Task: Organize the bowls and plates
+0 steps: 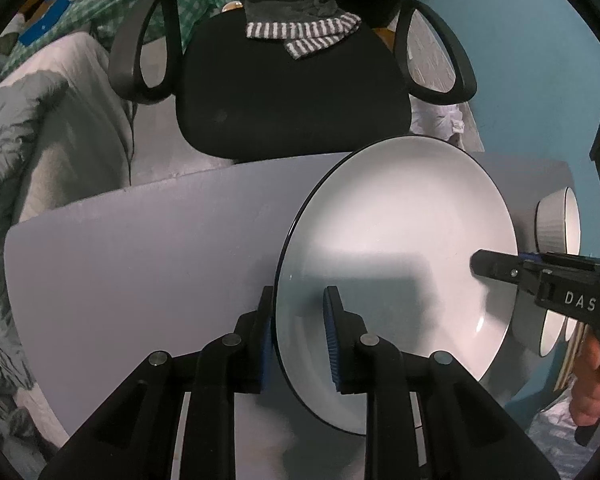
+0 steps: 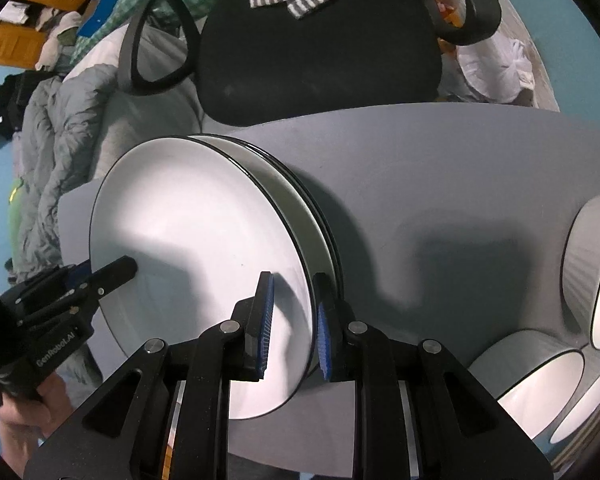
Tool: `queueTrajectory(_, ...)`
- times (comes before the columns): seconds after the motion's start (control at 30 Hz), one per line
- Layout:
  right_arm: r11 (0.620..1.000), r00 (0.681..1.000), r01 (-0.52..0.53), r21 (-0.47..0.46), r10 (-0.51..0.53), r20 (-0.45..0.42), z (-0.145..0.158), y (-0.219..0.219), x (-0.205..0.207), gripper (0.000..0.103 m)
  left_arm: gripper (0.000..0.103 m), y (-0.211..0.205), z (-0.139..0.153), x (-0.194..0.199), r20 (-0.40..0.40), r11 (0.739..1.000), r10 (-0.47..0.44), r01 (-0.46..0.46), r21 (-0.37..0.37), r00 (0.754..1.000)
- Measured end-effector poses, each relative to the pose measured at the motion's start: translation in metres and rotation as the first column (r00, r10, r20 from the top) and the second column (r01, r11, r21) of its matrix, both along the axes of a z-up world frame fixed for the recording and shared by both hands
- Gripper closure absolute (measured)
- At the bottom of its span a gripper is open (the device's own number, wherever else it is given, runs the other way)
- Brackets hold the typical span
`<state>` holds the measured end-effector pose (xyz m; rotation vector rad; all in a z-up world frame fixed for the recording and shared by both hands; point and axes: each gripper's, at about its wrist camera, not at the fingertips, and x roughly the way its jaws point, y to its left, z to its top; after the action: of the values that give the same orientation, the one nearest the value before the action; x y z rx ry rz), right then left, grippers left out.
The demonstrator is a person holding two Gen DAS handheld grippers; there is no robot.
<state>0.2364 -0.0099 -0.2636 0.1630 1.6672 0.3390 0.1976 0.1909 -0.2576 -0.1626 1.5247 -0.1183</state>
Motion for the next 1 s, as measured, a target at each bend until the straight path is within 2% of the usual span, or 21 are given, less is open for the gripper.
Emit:
queueTrajectory(0.1, 0.999, 0.999, 0.041, 0.009, -0.04, -0.011, 0.001, -0.003, 0.002, 0.081, 0.081, 0.002, 0.001, 0.001, 0.002, 1.0, 0.004, -0.004, -0.013, 1.0)
queueTrajectory(0.23, 0.997, 0.996, 0.073, -0.003, -0.073, -0.046, 0.001, -0.004, 0.005, 0.08, 0.078, 0.005, 0.006, 0.002, 0.012, 1.0, 0.0, 0.0, 0.022, 1.0)
queueTrajectory(0.33, 0.995, 0.993, 0.097, -0.015, -0.098, -0.069, 0.002, -0.004, 0.006, 0.074, 0.072, 0.01, 0.007, 0.002, 0.012, 1.0, 0.02, -0.02, 0.023, 1.0)
queueTrajectory(0.57, 0.99, 0.985, 0.135, -0.05, -0.14, -0.105, 0.004, -0.001, 0.005, 0.067, 0.072, 0.013, 0.006, -0.001, -0.005, 0.999, 0.045, -0.045, 0.009, 0.999)
queueTrajectory(0.7, 0.99, 0.986, 0.129, -0.062, -0.135, -0.103, 0.008, 0.0, 0.003, 0.062, 0.067, 0.012, 0.011, -0.005, 0.0, 0.999, 0.052, -0.052, -0.007, 0.999)
queueTrajectory(0.87, 0.99, 0.988, 0.123, -0.076, -0.129, -0.089, 0.013, 0.0, 0.002, 0.061, 0.066, 0.011, 0.016, -0.01, 0.008, 0.998, 0.056, -0.056, -0.017, 0.998)
queueTrajectory(0.9, 0.988, 0.99, 0.116, -0.097, -0.123, -0.075, 0.015, 0.001, 0.002, 0.056, 0.066, 0.011, 0.017, -0.01, 0.009, 0.998, 0.058, -0.058, -0.019, 0.998)
queueTrajectory(0.97, 0.984, 0.994, 0.101, -0.144, -0.107, -0.037, 0.019, 0.001, 0.002, 0.055, 0.063, 0.012, 0.019, -0.012, 0.012, 0.998, 0.064, -0.064, -0.024, 0.998)
queueTrajectory(1.0, 0.986, 0.994, 0.1, -0.131, -0.105, -0.031, 0.02, 0.0, 0.002, 0.055, 0.06, 0.012, 0.021, -0.012, 0.015, 0.997, 0.069, -0.068, -0.026, 0.998)
